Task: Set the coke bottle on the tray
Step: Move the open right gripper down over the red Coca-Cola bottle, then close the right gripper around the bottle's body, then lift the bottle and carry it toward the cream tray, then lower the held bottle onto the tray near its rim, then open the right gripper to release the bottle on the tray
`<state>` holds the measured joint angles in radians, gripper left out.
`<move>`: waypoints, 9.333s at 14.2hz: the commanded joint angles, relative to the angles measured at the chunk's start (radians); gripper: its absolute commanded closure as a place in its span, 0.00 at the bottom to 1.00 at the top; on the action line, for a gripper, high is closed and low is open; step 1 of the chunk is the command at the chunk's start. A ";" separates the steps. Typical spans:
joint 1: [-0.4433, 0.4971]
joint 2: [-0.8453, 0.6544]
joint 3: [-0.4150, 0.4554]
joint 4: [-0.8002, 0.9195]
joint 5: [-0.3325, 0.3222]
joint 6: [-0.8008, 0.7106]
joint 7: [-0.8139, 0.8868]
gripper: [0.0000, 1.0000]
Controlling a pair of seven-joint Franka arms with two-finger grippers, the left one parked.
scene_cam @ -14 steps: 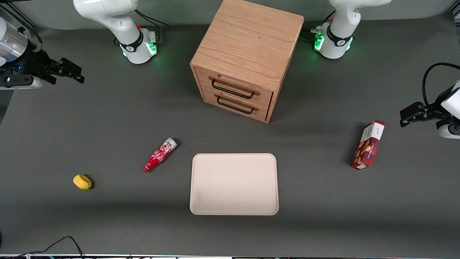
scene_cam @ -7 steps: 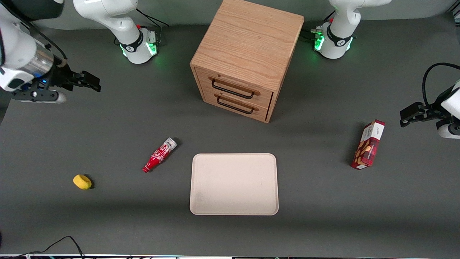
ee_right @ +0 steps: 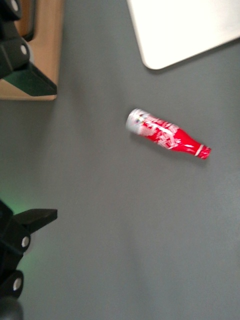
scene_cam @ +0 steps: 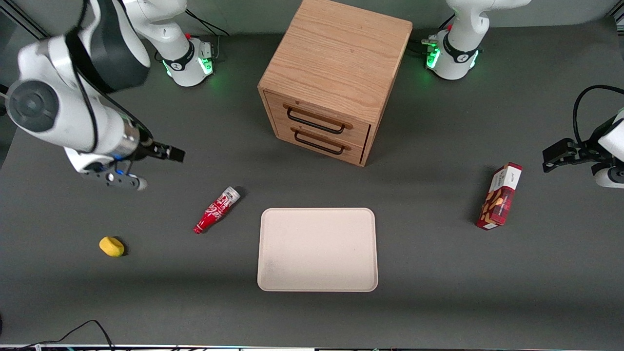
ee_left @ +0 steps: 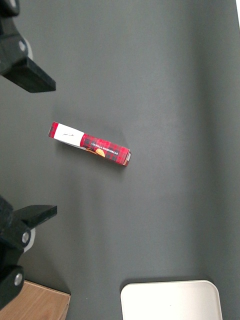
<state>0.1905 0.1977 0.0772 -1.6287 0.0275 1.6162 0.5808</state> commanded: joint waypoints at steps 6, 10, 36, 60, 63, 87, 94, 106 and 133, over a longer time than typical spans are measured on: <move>0.001 0.094 0.032 -0.161 -0.001 0.367 0.244 0.00; 0.003 0.141 0.035 -0.273 -0.024 0.592 0.346 0.00; -0.002 0.350 0.024 -0.344 -0.158 0.883 0.479 1.00; -0.063 0.022 0.042 0.269 -0.021 -0.202 0.168 1.00; -0.049 0.066 0.041 0.299 -0.018 -0.202 0.171 1.00; 0.213 0.819 0.033 0.628 -0.063 0.387 -0.127 1.00; 0.214 0.855 0.009 0.627 -0.063 0.465 -0.127 1.00; 0.219 0.853 0.009 0.624 -0.063 0.469 -0.118 0.00; 0.204 0.731 0.021 0.622 -0.046 0.226 -0.093 0.00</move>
<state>0.3983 0.9788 0.0968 -1.0008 -0.0248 1.8941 0.4689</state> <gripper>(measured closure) 0.000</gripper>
